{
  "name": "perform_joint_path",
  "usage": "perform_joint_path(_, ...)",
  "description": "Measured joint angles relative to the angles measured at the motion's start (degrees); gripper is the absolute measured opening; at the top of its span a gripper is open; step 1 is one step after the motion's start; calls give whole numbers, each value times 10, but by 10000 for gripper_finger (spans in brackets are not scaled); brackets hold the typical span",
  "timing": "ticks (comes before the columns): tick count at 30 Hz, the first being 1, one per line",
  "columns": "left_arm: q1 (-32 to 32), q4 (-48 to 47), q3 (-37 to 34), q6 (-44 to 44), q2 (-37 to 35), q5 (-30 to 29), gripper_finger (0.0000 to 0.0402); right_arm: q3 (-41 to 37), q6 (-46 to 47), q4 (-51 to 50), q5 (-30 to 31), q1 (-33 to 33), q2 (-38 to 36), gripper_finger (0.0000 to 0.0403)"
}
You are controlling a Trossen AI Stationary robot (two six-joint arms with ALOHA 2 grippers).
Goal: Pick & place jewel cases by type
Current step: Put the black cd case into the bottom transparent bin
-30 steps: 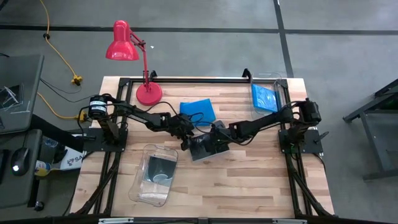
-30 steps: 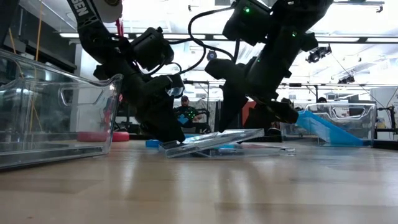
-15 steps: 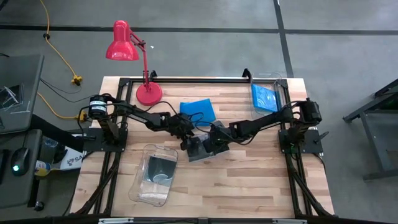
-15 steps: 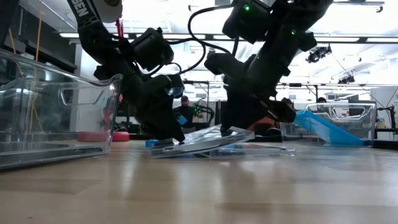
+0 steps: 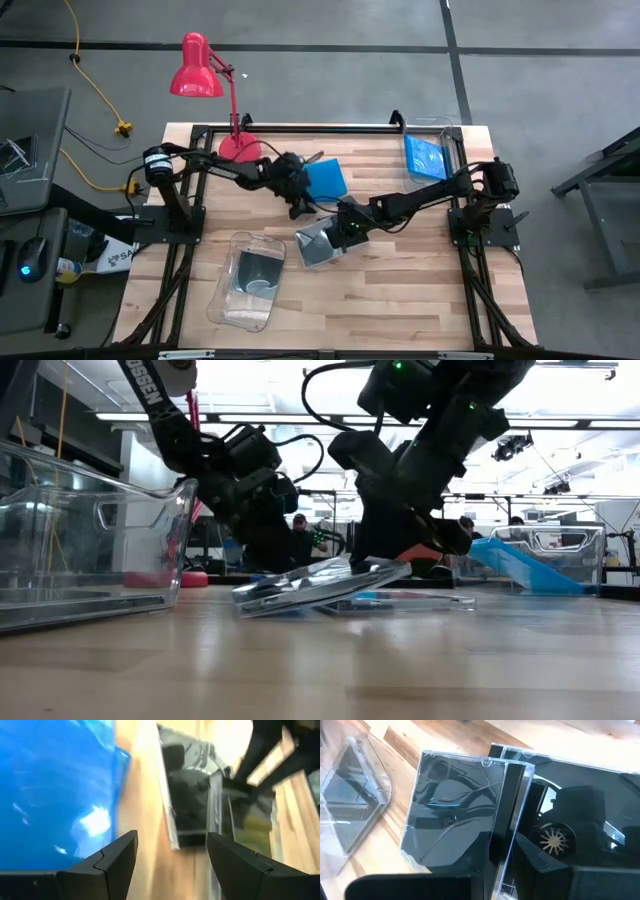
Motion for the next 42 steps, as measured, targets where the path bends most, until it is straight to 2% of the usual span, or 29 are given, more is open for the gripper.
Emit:
perform_joint_path(7, 39, 2, 8, -3, -1, 8, 239, 0, -1, 5, -5, 0, 0, 39)
perform_joint_path(14, 37, -1, 8, -4, -1, -3, 239, 0, -10, 16, -9, 0, -12, 28)
perform_joint_path(32, 34, -1, 8, 1, -2, -21, 239, -1, -69, 10, -16, -21, -122, 8)
perform_joint_path(42, 34, -1, 8, 2, -2, -32, 239, -1, -81, 11, 13, -20, -166, 8)
